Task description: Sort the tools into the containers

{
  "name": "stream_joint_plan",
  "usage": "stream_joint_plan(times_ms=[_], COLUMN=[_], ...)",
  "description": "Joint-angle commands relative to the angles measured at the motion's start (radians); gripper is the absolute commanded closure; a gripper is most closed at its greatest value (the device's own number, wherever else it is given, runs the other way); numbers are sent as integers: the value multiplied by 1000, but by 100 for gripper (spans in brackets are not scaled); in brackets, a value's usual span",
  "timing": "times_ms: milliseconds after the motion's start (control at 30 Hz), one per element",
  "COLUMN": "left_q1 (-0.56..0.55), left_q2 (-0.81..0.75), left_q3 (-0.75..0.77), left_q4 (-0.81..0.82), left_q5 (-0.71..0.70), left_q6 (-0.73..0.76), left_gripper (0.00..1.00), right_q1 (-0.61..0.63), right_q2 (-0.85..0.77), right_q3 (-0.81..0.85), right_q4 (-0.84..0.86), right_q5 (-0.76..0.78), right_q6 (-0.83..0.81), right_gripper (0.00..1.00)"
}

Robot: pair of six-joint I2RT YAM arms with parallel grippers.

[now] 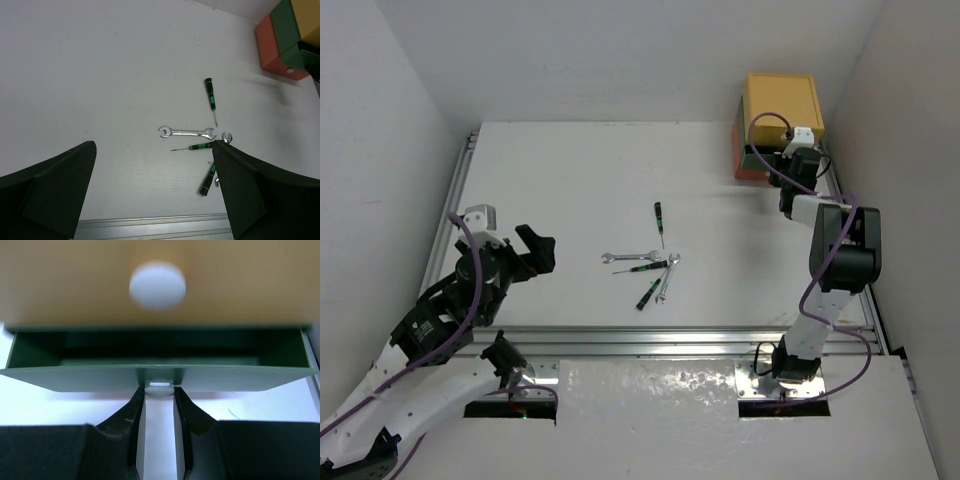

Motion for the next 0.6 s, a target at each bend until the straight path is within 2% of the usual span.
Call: stream_joint_plan(times_ms=[0, 133, 167, 267, 333, 367, 400, 433, 500, 567], left_q1=[-3, -3, -3, -3, -3, -3, -3, -3, -3, -3], left_q2=[-15, -35, -46, -61, -76, -79, -86, -89, -84, -77], left_q3=[-6, -8, -11, -12, -14, -14, -15, -15, -15, -14], left_q4=[47, 53, 56, 59, 62, 64, 65, 67, 67, 65], left_q5=[16, 26, 33, 33, 36, 37, 40, 40, 40, 39], left_q6=[19, 23, 25, 28, 26, 29, 29, 29, 31, 29], left_gripper=[0, 0, 0, 0, 0, 0, 0, 0, 0, 0], right_q1=[-5, -5, -5, -5, -5, -5, -5, -4, 4, 15], right_q2=[-90, -178, -196, -238, -268, -285, -320, -339, -383, -414], right_q3=[-96, -221, -228, -250, -276, -282, -290, -299, -307, -324], right_q4=[57, 100, 99, 76, 70, 67, 59, 36, 10, -48], right_q5=[-1, -2, -11, -62, -67, -47, -42, -34, -31, 7], right_q6=[17, 9, 7, 10, 24, 32, 46, 58, 131, 237], right_gripper=[88, 85, 77, 73, 60, 51, 24, 13, 1, 1])
